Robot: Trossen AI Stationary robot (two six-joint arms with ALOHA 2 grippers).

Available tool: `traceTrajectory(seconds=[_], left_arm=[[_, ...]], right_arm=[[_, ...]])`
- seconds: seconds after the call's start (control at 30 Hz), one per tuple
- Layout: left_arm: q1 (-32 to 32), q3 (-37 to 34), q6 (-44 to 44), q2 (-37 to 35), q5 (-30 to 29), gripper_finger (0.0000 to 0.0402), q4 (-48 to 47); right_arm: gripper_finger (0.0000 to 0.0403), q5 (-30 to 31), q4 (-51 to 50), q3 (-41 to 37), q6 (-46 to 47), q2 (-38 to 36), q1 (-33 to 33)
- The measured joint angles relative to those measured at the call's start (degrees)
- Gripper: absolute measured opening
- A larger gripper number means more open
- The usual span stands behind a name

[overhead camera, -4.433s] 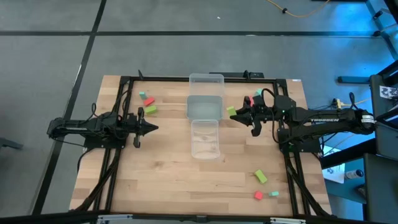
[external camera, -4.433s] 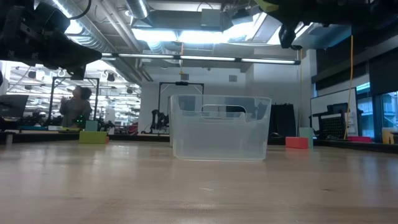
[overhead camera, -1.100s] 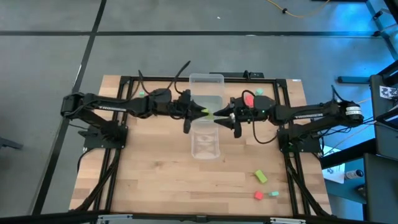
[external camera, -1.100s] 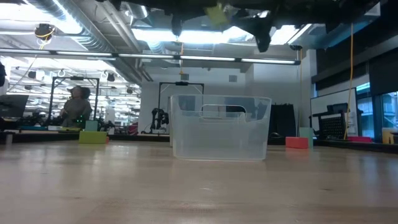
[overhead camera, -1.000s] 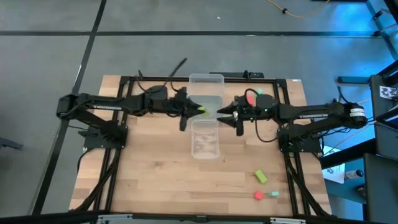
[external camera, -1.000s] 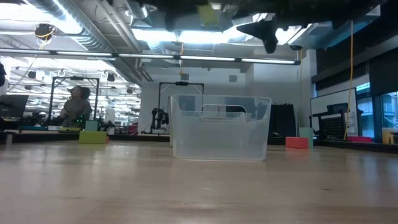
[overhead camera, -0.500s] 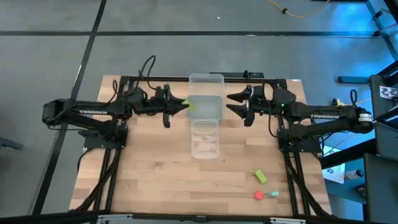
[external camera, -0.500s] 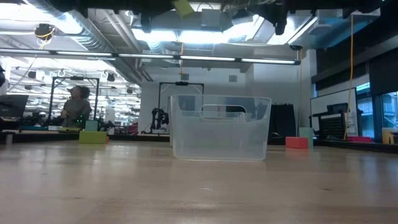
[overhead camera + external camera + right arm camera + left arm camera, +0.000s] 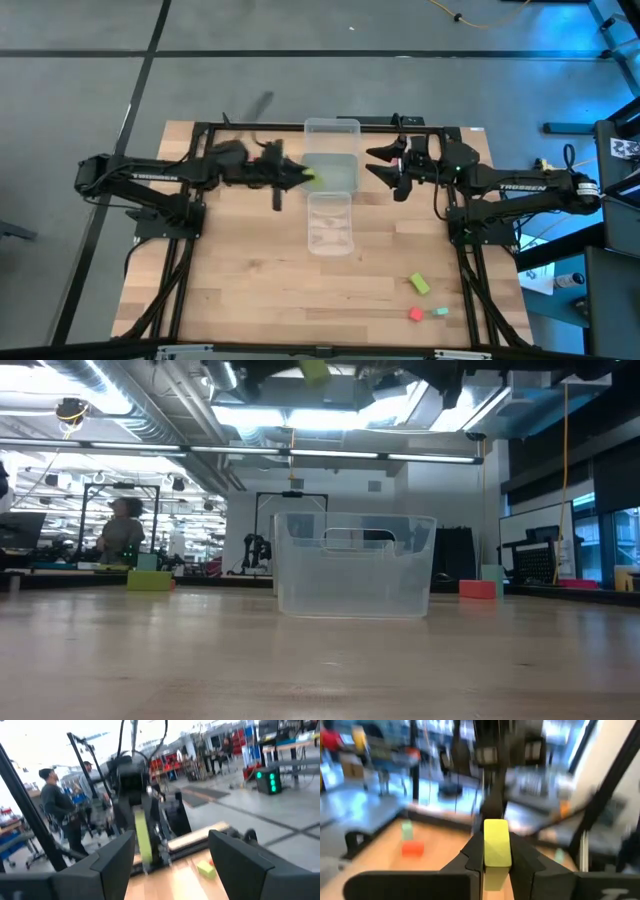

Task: Sort & place blocks by color
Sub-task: Put the top right green block into the bottom transparent bin, then put the top green block into the bottom transparent bin

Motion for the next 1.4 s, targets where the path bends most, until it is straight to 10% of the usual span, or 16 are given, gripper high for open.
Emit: traceTrajectory(seconds=[0.27, 0.63, 1.07, 1.4], left_arm=[[-2.9, 17.7, 8.7, 20.1, 3.5, 0.0044, -25.6], [-4.6, 20.2, 8.0, 38.6, 2.3, 0.0044, -29.7], [-4.7, 20.4, 8.1, 41.5, 1.2, 0.0045, -29.2], [-4.7, 20.2, 8.0, 41.7, -3.8, 0.016, -29.5]], right_arm=[[0.0255, 1.0, 1.0, 0.0, -0.1, -1.9, 0.0], [0.0255, 1.1, -0.3, 0.0, -0.1, -1.6, 0.0], [0.0255, 1.1, -0.3, 0.0, 0.1, -1.6, 0.0], [0.0255, 1.1, -0.3, 0.0, 0.1, -1.6, 0.0]])
